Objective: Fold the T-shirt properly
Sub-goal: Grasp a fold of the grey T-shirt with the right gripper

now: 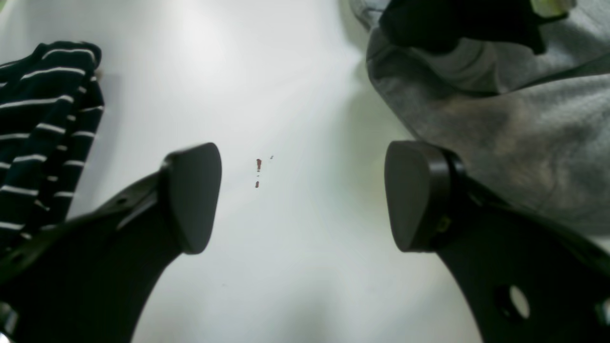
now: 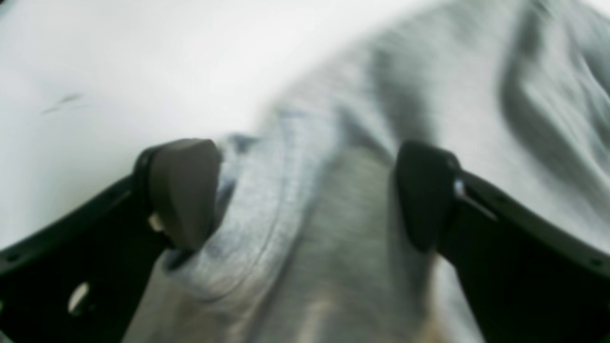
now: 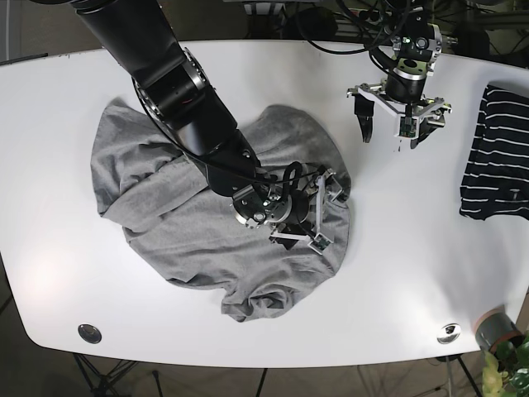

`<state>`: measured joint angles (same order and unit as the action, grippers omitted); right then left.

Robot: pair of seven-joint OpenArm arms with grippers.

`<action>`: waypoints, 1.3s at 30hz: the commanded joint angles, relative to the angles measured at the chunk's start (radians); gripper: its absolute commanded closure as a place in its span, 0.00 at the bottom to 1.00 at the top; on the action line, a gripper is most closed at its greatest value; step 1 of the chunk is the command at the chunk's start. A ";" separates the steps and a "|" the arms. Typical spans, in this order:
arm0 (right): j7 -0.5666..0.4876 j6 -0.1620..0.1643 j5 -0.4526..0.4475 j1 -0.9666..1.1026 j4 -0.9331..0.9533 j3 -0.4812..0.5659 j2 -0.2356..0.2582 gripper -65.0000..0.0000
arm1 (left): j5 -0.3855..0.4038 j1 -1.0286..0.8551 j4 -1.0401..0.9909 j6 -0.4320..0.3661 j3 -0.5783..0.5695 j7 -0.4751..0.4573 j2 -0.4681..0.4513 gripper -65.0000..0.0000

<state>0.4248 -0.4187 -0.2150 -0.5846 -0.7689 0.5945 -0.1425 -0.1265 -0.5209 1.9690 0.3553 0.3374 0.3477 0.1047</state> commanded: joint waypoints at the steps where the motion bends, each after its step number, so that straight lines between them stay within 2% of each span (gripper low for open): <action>1: -0.067 0.037 -0.010 -0.039 0.006 -0.005 -0.015 0.14 | 0.008 0.000 0.011 -0.005 -0.001 -0.025 -0.003 0.22; 3: -0.100 0.076 -0.010 -0.041 0.019 -0.005 -0.015 0.14 | 0.008 0.000 0.002 -0.005 -0.001 -0.025 -0.007 0.22; 6: -0.111 0.113 -0.010 -0.039 0.021 -0.005 -0.015 0.14 | 0.008 0.000 -0.006 -0.005 -0.004 -0.025 -0.030 0.22; 11: -0.114 0.151 -0.010 -0.015 0.019 -0.005 -0.015 0.17 | 0.008 0.005 -0.012 -0.005 -0.004 -0.025 -0.030 0.22; 15: -0.114 0.146 -0.010 0.018 0.016 -0.003 -0.015 0.27 | 0.008 0.008 -0.017 -0.005 -0.004 -0.025 -0.032 0.22; 18: -0.111 0.145 -0.010 0.059 -0.039 -0.006 -0.012 0.30 | 0.008 0.008 -0.017 -0.005 -0.004 -0.025 -0.041 0.22; 21: -0.071 0.145 -0.021 0.124 -0.182 -0.008 0.060 0.30 | 0.008 0.008 -0.017 -0.005 -0.004 -0.025 -0.056 0.22; 25: -0.030 0.145 -0.021 0.182 -0.324 -0.009 0.128 0.31 | 0.008 0.008 -0.017 -0.005 -0.004 -0.025 -0.063 0.22; 28: -0.025 0.152 -0.021 0.211 -0.386 -0.009 0.182 0.31 | 0.008 0.008 -0.018 -0.005 -0.004 -0.025 -0.063 0.22; 31: -0.027 0.152 -0.021 0.222 -0.398 -0.041 0.212 0.31 | 0.008 0.009 -0.029 -0.005 -0.005 -0.025 -0.063 0.22; 36: -0.022 0.143 -0.019 0.257 -0.421 -0.173 0.214 0.31 | 0.008 0.035 -0.030 -0.005 -0.004 -0.025 -0.063 0.22; 39: 0.001 0.143 -0.017 0.280 -0.489 -0.192 0.215 0.31 | 0.008 0.037 -0.030 -0.005 -0.004 -0.025 -0.063 0.22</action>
<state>0.4316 -0.2680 -0.2287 -0.2913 -1.1946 0.4065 0.0784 -0.1265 -0.4812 1.9205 0.3550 0.3328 0.3481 0.0441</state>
